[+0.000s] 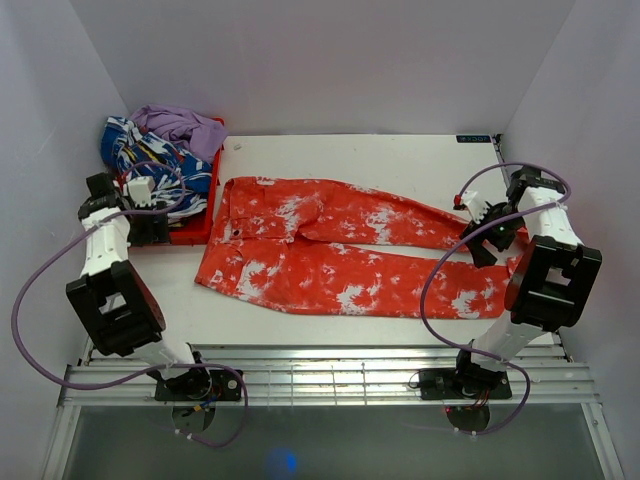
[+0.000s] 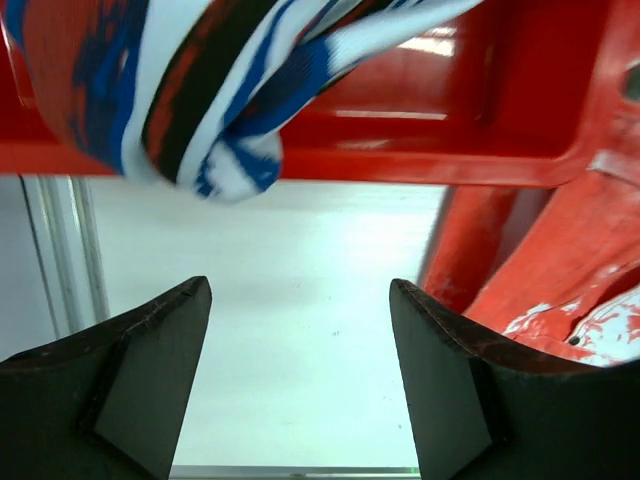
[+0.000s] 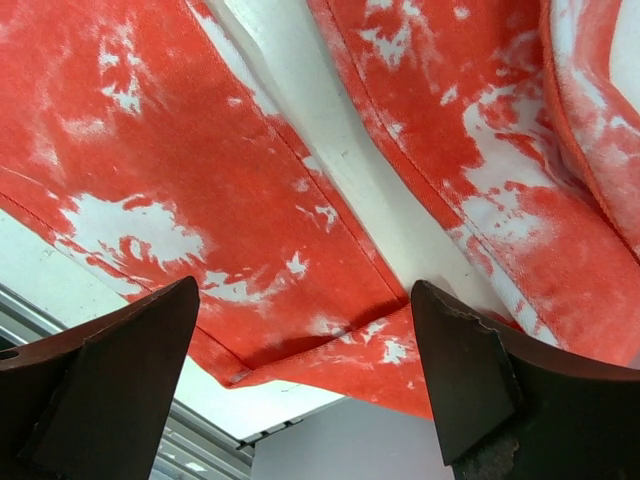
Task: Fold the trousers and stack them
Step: Flatten the trousers out
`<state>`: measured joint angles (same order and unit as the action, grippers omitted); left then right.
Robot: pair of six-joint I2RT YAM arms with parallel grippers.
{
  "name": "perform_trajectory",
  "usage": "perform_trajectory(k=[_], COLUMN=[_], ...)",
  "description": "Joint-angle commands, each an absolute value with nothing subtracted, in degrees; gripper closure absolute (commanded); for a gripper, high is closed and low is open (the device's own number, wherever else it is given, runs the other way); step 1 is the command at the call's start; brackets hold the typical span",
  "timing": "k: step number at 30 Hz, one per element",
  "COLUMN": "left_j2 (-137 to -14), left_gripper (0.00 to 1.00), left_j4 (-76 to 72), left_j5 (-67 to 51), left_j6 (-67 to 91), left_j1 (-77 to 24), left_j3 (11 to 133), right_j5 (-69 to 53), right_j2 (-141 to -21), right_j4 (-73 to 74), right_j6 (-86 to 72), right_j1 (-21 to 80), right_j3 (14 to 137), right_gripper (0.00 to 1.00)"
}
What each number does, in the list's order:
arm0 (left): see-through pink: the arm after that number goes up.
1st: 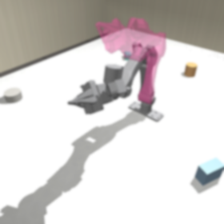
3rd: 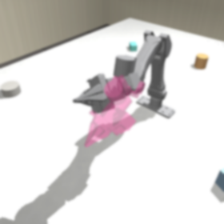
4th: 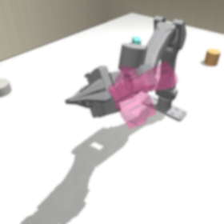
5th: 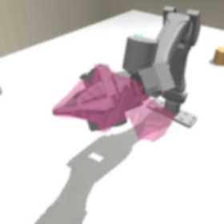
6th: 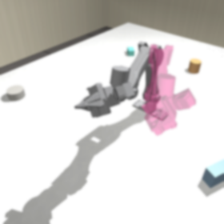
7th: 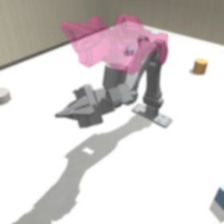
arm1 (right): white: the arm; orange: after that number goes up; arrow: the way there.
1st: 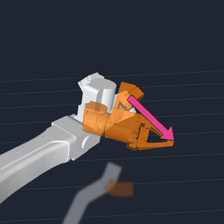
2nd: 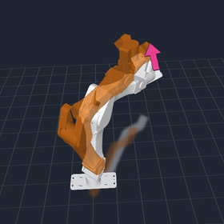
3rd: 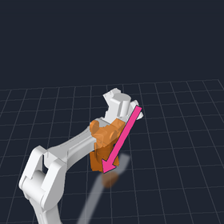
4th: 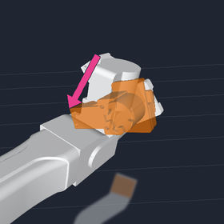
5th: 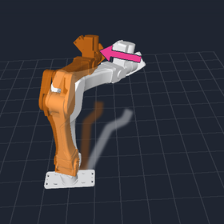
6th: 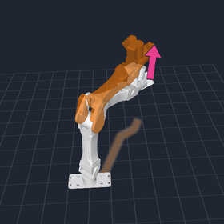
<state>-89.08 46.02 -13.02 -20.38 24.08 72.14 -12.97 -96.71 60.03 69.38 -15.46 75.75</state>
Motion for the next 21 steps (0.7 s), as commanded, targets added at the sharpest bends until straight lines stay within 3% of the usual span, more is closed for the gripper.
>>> perform_trajectory(k=[1, 9, 17, 21], left_j2=[-90.1, -97.5, -91.5, -92.2], left_gripper=[0.18, 0.21, 0.22, 0.20], left_j4=[45.2, 37.4, 51.4, 50.5], left_j5=[-14.9, -17.1, -21.8, -20.8], left_j6=[-19.0, -11.4, -15.1, -14.1], left_j1=[28.5, 29.7, 28.7, 20.4], left_j3=[69.8, 72.6, 87.8, 93.3], right_j5=[-15.5, -15.7, -15.6, -16.8], right_j2=[-96.5, -97.2, -96.4, -98.3], right_j4=[60.7, 60.6, 61.5, 62.3], right_j6=[68.4, 67.9, 67.8, 66.3], right_j1=[-15.5, -15.4, -15.3, -15.2], right_j3=[74.7, 74.8, 75.7, 78.0], right_gripper=[0.08, 0.09, 0.09, 0.08])
